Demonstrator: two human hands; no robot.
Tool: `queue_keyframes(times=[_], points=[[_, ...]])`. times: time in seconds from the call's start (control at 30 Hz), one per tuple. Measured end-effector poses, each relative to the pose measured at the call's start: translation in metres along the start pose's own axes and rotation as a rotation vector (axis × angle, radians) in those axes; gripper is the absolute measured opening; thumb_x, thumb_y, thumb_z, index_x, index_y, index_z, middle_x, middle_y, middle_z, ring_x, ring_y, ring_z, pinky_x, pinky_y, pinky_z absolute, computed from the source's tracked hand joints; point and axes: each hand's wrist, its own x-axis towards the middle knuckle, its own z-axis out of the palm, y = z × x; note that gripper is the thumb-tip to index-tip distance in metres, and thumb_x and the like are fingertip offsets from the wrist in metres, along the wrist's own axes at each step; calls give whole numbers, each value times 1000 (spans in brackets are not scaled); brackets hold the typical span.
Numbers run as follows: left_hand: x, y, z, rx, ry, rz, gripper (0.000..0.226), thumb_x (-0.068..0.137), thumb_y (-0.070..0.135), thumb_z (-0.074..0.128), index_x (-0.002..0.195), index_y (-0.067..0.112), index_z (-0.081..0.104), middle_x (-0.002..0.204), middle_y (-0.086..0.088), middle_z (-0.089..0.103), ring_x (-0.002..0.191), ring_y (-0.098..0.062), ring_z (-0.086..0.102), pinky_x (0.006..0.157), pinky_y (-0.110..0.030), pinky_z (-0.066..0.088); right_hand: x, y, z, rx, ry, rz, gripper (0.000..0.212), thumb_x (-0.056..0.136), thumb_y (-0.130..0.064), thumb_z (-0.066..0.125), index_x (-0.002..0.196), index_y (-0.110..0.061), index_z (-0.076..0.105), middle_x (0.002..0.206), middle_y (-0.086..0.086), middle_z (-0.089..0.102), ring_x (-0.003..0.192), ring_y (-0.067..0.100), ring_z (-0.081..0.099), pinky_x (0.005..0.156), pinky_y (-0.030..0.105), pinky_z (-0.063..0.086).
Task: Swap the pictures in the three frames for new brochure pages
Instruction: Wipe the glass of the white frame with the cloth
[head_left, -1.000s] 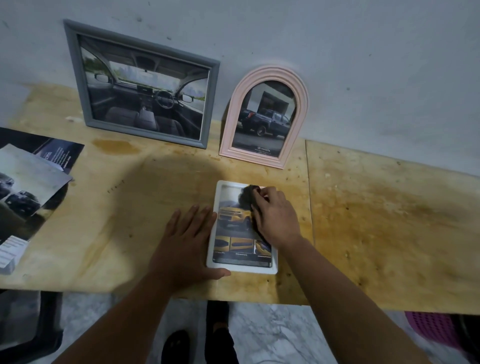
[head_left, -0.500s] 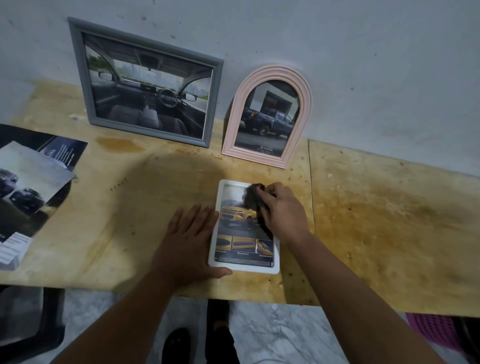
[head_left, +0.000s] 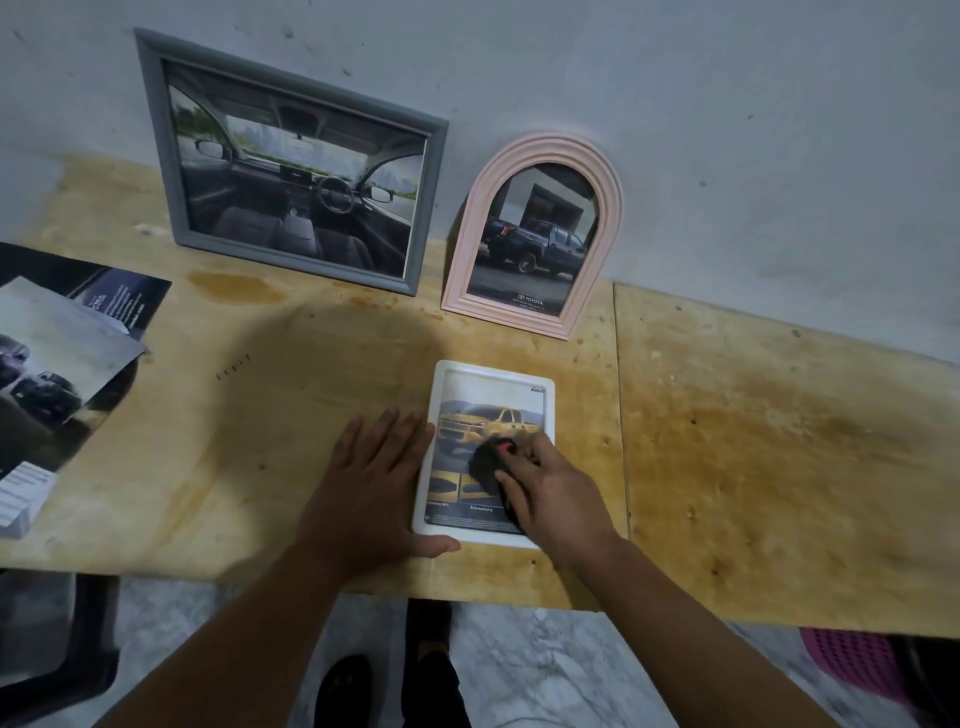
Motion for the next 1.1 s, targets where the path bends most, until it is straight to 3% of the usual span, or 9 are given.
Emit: queue_keyframes(times=[0.2, 0.3, 0.4, 0.57, 0.7, 0.93, 1.1], points=[[0, 0, -2, 24, -44, -9, 134, 64, 105, 37, 161, 13, 31, 170, -9, 25, 159, -28, 15, 124, -62, 17, 47, 13, -3, -84, 104, 154, 38, 105, -49, 41, 117, -28, 70, 102, -1, 52, 74, 19, 56, 51, 29, 45], [-1, 0, -2, 31, -49, -10, 134, 65, 105, 37, 162, 13, 28, 171, -8, 22, 160, -28, 13, 125, -61, 15, 42, 6, 9, -47, 138, 178, 34, 106, -41, 45, 109, -21, 73, 96, 0, 51, 67, 21, 55, 48, 29, 40], [-1, 0, 0, 22, -24, -9, 134, 64, 105, 40, 161, 13, 32, 169, -8, 27, 159, -28, 18, 124, -63, 18, 20, -6, 13, -29, 142, 161, 29, 104, -39, 49, 113, -22, 71, 99, 0, 52, 67, 18, 55, 48, 27, 40], [-1, -1, 1, 12, 20, 9, 132, 63, 103, 46, 158, 11, 39, 166, -10, 34, 157, -30, 25, 121, -64, 22, -20, -19, 15, -55, -5, -1, 40, 103, -45, 49, 136, -25, 59, 115, 2, 52, 93, 17, 59, 53, 30, 54], [-1, 0, 0, 12, -2, -6, 133, 62, 103, 46, 158, 11, 38, 167, -10, 33, 157, -30, 23, 122, -64, 21, 3, 0, 0, 54, 11, 4, 34, 101, -38, 57, 132, -27, 64, 112, -2, 56, 85, 19, 63, 57, 33, 56], [-1, -1, 0, 25, -27, -11, 133, 63, 103, 44, 161, 13, 33, 169, -8, 28, 159, -29, 17, 123, -63, 19, 40, 8, 9, -41, 81, 127, 25, 102, -35, 56, 120, -24, 69, 104, 3, 53, 75, 24, 59, 51, 34, 51], [-1, 0, 1, 23, 1, -3, 133, 62, 102, 47, 159, 11, 37, 167, -9, 33, 157, -30, 22, 123, -62, 19, -16, -22, 16, 63, -78, 1, 37, 100, -42, 50, 133, -29, 63, 111, 1, 53, 80, 19, 60, 56, 28, 51]])
